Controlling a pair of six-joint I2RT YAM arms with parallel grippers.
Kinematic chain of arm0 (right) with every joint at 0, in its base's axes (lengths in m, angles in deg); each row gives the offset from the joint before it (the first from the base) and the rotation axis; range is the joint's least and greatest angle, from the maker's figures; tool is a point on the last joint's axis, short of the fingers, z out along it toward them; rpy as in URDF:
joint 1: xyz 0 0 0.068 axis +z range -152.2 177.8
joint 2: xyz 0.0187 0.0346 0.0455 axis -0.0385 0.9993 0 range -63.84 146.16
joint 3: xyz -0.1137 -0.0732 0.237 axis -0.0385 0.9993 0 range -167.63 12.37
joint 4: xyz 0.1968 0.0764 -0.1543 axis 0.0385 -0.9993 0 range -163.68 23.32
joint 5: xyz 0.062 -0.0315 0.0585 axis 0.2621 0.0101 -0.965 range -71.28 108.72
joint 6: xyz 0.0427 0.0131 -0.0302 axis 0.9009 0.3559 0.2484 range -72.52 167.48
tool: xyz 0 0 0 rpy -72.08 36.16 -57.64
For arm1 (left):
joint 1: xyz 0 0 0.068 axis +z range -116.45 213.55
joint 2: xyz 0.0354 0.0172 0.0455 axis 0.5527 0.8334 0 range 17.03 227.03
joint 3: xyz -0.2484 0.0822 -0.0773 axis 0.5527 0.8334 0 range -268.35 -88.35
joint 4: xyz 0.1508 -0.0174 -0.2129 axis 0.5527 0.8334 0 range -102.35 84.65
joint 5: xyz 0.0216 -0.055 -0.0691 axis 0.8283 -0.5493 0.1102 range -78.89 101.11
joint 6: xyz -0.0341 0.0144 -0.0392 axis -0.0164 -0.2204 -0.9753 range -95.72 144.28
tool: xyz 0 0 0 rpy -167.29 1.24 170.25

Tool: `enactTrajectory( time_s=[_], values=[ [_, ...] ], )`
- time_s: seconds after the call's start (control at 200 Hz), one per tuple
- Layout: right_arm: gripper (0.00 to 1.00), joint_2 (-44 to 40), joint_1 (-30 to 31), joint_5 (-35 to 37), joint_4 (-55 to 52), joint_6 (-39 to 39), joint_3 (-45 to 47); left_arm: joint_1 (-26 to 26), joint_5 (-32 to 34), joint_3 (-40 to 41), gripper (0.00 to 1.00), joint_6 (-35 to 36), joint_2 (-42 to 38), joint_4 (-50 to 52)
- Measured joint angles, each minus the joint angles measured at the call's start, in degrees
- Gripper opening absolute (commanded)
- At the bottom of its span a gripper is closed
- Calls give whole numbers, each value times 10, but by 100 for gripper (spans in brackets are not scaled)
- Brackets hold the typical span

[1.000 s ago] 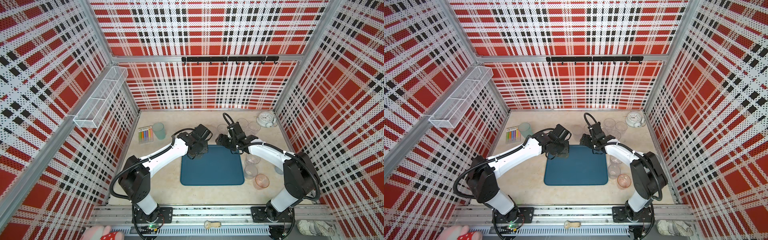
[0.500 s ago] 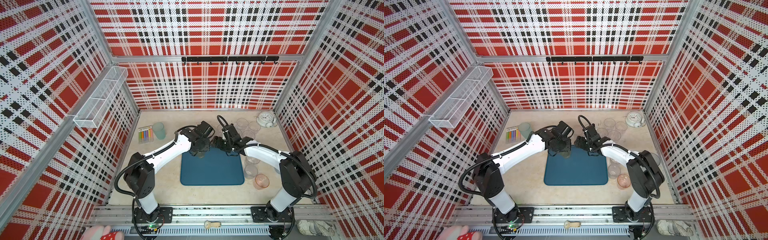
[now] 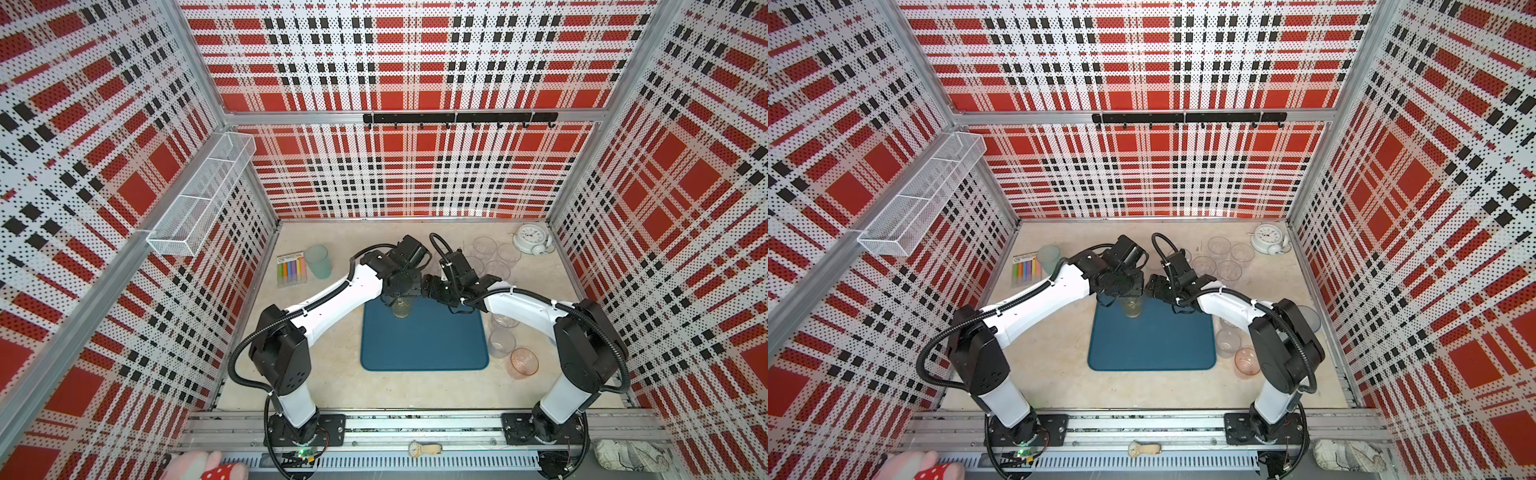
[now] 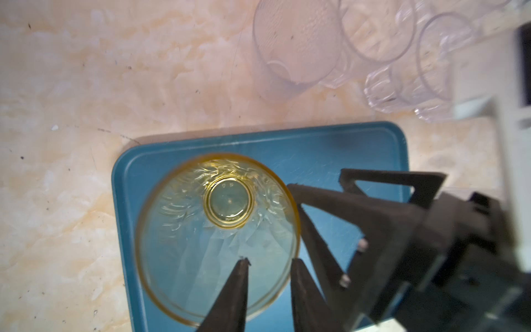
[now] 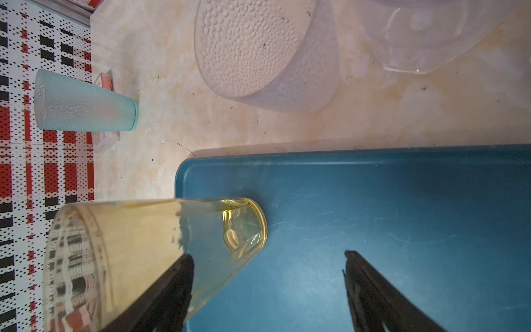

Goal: Place the glasses into the tray
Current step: Place the glass on the tray, then pick up the glass from the tray.

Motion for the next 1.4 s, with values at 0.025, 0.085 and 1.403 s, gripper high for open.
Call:
enactTrajectory(
  time_s=[0.025, 0.085, 1.403],
  values=[
    [84, 0, 0, 0, 0, 0, 0, 0, 0, -3, 32, 1, 0, 0],
    [85, 0, 0, 1, -1, 0, -1, 0, -1, -9, 33, 2, 0, 0],
    [35, 98, 24, -39, -315, -134, -309, 156, 16, 513, 69, -14, -423, -511]
  ],
)
